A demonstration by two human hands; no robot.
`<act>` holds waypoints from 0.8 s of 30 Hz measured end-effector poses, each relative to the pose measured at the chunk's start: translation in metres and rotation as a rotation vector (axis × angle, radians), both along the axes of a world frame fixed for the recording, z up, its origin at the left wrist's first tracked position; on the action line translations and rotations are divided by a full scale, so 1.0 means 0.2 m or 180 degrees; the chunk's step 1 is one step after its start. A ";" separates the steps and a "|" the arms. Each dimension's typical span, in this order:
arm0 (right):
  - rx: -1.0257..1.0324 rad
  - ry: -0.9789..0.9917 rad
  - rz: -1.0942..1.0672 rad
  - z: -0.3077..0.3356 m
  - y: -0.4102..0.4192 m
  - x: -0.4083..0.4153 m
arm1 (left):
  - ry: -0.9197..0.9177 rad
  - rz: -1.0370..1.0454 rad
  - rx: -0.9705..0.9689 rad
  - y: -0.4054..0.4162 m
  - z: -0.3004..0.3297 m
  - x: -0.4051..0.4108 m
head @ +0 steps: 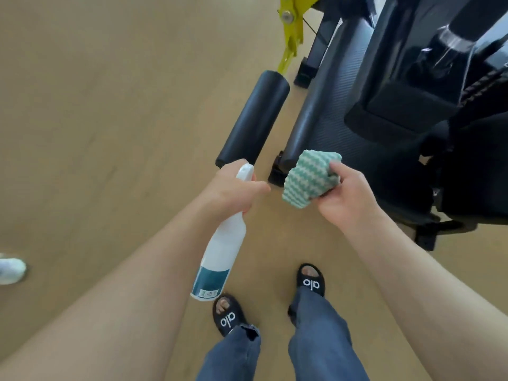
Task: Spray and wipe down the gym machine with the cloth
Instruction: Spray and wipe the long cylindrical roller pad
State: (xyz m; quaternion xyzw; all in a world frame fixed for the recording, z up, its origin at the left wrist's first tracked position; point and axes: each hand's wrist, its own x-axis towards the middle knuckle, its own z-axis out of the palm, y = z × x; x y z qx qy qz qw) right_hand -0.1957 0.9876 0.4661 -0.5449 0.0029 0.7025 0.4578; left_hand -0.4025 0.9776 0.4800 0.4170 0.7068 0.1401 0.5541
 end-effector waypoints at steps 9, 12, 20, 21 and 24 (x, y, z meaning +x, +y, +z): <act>0.0217 -0.2027 -0.0676 -0.05 0.42 -0.10 | -0.0226 -0.0350 0.0134 0.50 -0.20 -0.02; 0.0418 -0.2588 -0.0878 -0.14 0.57 -0.12 | -0.0341 -0.0627 0.0233 0.65 -0.35 -0.01; 0.0816 -0.4567 -0.1094 -0.34 0.88 -0.10 | -0.0480 -0.1236 0.0390 0.91 -0.64 -0.06; 0.0753 -0.4654 -0.1184 -0.36 0.89 -0.10 | -0.0488 -0.1351 0.0380 0.94 -0.66 -0.06; 0.0538 -0.4802 -0.1080 -0.40 0.92 -0.10 | -0.0427 -0.1953 0.0539 1.01 -0.73 -0.07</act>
